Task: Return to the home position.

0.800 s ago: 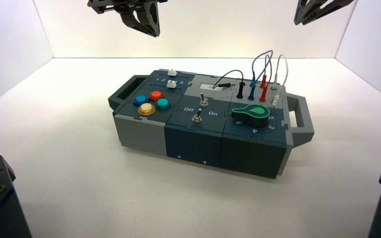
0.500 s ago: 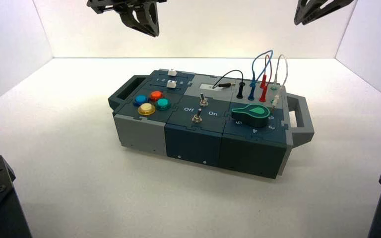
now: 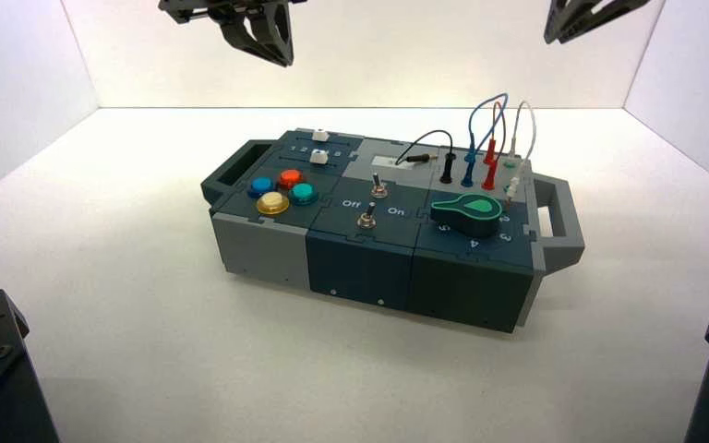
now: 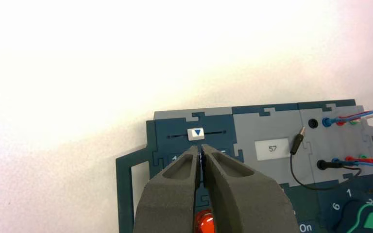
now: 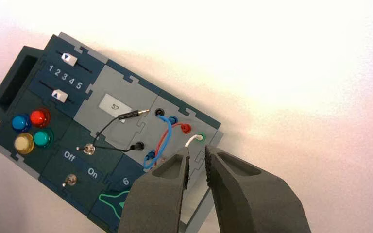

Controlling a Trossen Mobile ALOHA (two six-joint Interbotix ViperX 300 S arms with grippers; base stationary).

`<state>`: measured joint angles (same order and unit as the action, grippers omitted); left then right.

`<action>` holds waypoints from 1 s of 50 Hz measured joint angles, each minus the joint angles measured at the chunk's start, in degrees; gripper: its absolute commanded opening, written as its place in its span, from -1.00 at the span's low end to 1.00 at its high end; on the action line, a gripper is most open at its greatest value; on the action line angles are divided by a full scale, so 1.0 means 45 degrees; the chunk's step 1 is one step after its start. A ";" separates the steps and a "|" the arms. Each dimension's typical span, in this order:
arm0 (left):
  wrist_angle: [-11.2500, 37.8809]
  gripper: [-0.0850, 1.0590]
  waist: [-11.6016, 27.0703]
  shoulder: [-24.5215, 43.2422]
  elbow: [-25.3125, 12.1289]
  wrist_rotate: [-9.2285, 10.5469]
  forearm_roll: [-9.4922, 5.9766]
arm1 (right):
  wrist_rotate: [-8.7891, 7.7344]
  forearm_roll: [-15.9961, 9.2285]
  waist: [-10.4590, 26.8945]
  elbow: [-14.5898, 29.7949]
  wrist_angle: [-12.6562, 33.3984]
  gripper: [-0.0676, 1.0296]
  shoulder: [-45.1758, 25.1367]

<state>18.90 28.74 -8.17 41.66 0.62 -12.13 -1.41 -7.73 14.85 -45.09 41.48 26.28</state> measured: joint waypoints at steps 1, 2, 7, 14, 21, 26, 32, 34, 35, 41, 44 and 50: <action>0.0000 -0.82 0.0000 -0.0059 0.0000 0.0000 0.0000 | 0.0000 0.0000 0.0000 0.0039 0.0039 -0.51 0.0000; 0.0000 -0.82 0.0020 -0.0137 0.0000 0.0000 0.0000 | 0.0000 0.0000 0.0000 0.0098 0.0078 -0.51 -0.0020; 0.0000 -0.82 0.0000 -0.0664 0.0098 0.0000 0.0078 | -0.0020 0.0000 0.0000 0.0449 0.0137 -0.51 -0.0059; 0.0000 -0.82 -0.0039 -0.1680 0.0234 0.0000 0.0273 | -0.0020 0.0000 0.0000 0.0957 0.0176 -0.51 -0.0059; 0.0000 -0.81 -0.0312 -0.2656 0.0449 0.0000 0.0410 | 0.0000 0.0000 0.0000 0.1387 0.0293 -0.51 0.0000; 0.0078 -0.81 -0.0723 -0.3457 0.0566 0.0000 0.0547 | -0.0020 0.0000 0.0020 0.1641 0.0352 -0.51 0.0195; 0.0469 -0.81 -0.1152 -0.4492 0.0586 0.0000 0.0879 | 0.0000 0.0020 0.0000 0.1914 0.0605 -0.52 0.0488; 0.0664 -0.81 -0.1289 -0.4922 0.0586 0.0000 0.1074 | -0.0020 0.0000 0.0000 0.2051 0.0742 -0.55 0.0664; 0.0742 -0.81 -0.1348 -0.5078 0.0586 0.0000 0.1133 | 0.0000 0.0020 0.0000 0.2090 0.0781 -0.57 0.0703; 0.1289 -0.81 -0.1621 -0.6133 0.0586 0.0000 0.1484 | 0.0039 0.0059 0.0000 0.2422 0.1152 -0.75 0.0996; 0.1484 -0.81 -0.1777 -0.6641 0.0605 0.0000 0.1523 | 0.0117 0.0156 0.0000 0.2539 0.1328 -0.81 0.1152; 0.1836 -0.86 -0.1895 -0.7480 0.0625 0.0000 0.1563 | 0.0254 0.0449 0.0020 0.2656 0.1582 -0.89 0.1621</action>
<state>27.16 20.21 -41.84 44.47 0.62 -5.10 -0.26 -5.71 14.94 -33.13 48.60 33.57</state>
